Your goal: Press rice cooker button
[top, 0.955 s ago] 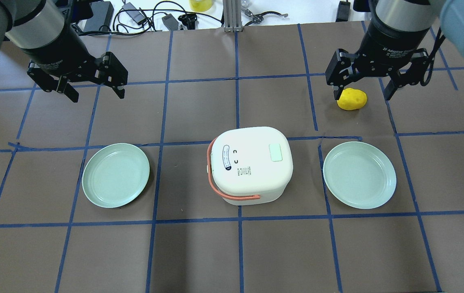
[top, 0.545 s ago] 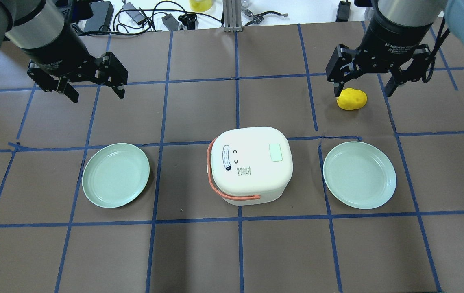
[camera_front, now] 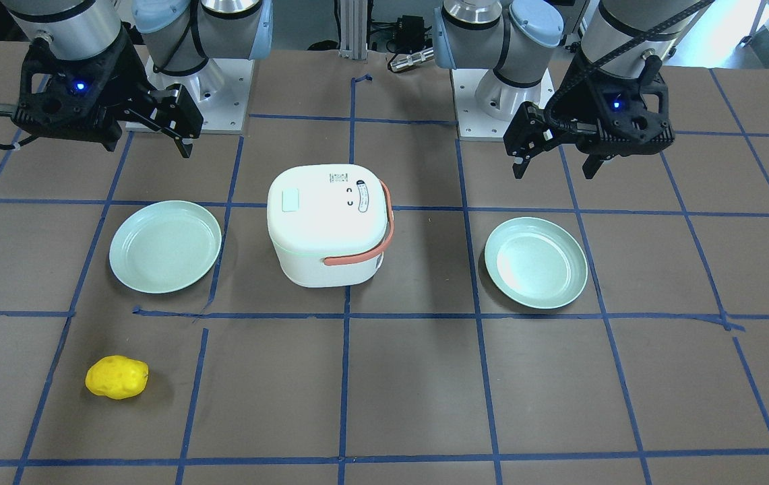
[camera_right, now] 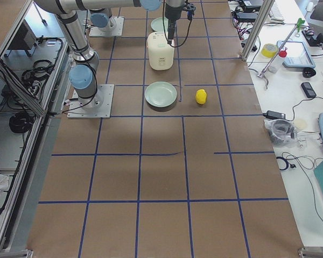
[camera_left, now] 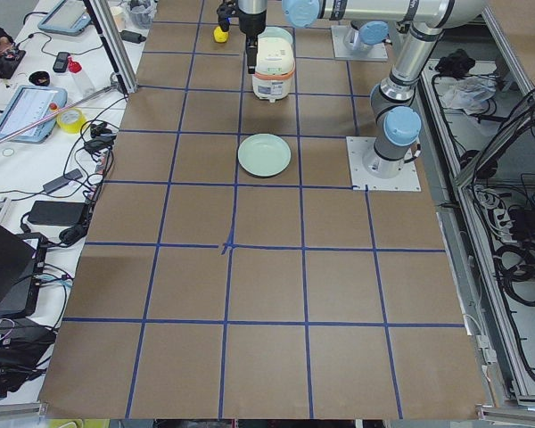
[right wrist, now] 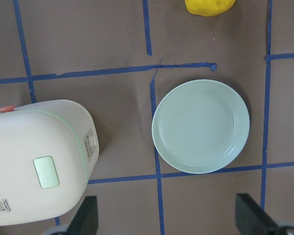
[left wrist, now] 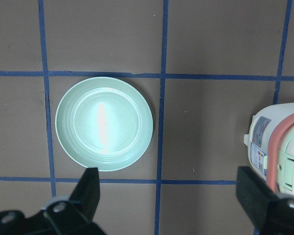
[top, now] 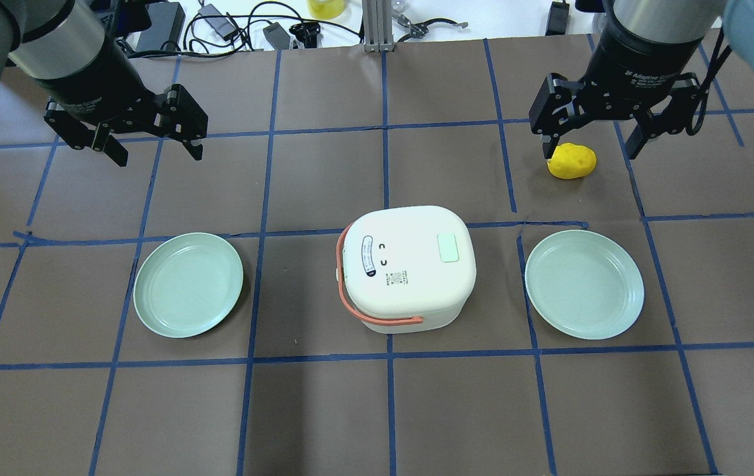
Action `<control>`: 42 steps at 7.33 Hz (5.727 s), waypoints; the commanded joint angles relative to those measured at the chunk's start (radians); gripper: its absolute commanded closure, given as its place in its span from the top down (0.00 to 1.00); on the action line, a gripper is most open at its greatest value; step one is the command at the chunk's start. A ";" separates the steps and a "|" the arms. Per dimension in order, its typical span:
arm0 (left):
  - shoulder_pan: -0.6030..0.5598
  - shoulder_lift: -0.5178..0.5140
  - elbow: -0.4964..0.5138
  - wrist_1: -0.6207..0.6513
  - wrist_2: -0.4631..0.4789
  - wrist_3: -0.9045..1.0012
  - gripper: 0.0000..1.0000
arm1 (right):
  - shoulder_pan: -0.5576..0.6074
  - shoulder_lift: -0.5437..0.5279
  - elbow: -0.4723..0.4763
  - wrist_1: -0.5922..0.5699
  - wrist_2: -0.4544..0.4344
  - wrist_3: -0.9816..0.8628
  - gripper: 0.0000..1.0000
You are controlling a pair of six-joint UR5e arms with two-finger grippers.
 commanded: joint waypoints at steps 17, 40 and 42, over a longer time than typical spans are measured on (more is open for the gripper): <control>0.000 0.000 0.000 0.000 0.000 0.000 1.00 | 0.210 0.125 0.183 -0.181 0.163 0.266 0.00; 0.000 0.000 0.000 0.000 0.000 0.000 1.00 | 0.167 0.116 -0.121 -0.016 0.042 0.317 1.00; 0.000 0.000 0.000 0.000 0.000 -0.001 1.00 | 0.080 0.113 -0.123 -0.004 0.033 0.176 1.00</control>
